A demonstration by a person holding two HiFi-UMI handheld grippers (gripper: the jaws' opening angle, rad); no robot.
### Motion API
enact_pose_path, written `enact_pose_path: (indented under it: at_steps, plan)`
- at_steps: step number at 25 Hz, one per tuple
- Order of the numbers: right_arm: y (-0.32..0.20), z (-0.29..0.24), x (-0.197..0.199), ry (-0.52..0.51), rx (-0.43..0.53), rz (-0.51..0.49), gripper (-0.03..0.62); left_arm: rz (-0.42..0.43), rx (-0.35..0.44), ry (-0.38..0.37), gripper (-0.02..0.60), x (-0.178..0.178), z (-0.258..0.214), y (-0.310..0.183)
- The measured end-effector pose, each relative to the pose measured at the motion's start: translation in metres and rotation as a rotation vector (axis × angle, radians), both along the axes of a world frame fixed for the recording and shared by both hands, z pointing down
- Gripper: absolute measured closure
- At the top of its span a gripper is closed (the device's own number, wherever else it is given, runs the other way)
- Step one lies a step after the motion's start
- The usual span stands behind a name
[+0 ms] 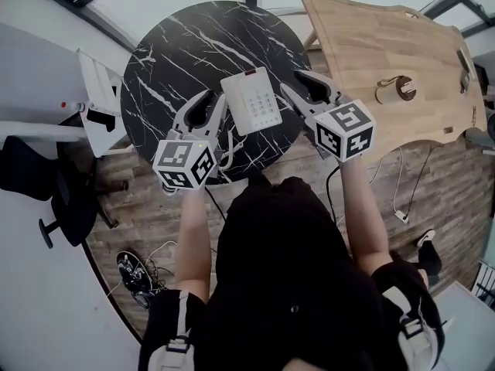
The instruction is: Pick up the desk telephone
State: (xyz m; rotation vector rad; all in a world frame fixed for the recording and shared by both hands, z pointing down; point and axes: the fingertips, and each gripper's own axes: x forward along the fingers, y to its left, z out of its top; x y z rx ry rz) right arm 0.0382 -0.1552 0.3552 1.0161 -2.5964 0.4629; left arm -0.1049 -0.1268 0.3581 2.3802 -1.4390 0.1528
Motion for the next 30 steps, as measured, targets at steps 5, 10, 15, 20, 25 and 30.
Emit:
enact_pose_path:
  at_steps: [5, 10, 15, 20, 25, 30]
  plan:
    - [-0.002, 0.025, -0.009, 0.031, -0.053, 0.006, 0.385, 0.026, -0.049, 0.014, 0.421, -0.004, 0.026, -0.005]
    - [0.002, 0.053, -0.012, 0.067, -0.118, 0.006, 0.344, 0.045, -0.114, 0.041, 0.394, -0.004, 0.054, -0.004]
    - [-0.004, 0.082, -0.014, 0.099, -0.183, -0.005, 0.322, 0.048, -0.173, 0.066, 0.359, -0.003, 0.078, -0.010]
    - [-0.005, 0.113, -0.013, 0.123, -0.258, -0.023, 0.303, 0.032, -0.251, 0.098, 0.341, -0.004, 0.107, -0.010]
    - [-0.011, 0.148, -0.014, 0.152, -0.322, -0.043, 0.287, 0.035, -0.328, 0.119, 0.310, -0.003, 0.140, -0.015]
    - [-0.009, 0.186, -0.014, 0.179, -0.401, -0.065, 0.275, 0.036, -0.413, 0.117, 0.280, 0.000, 0.174, -0.010]
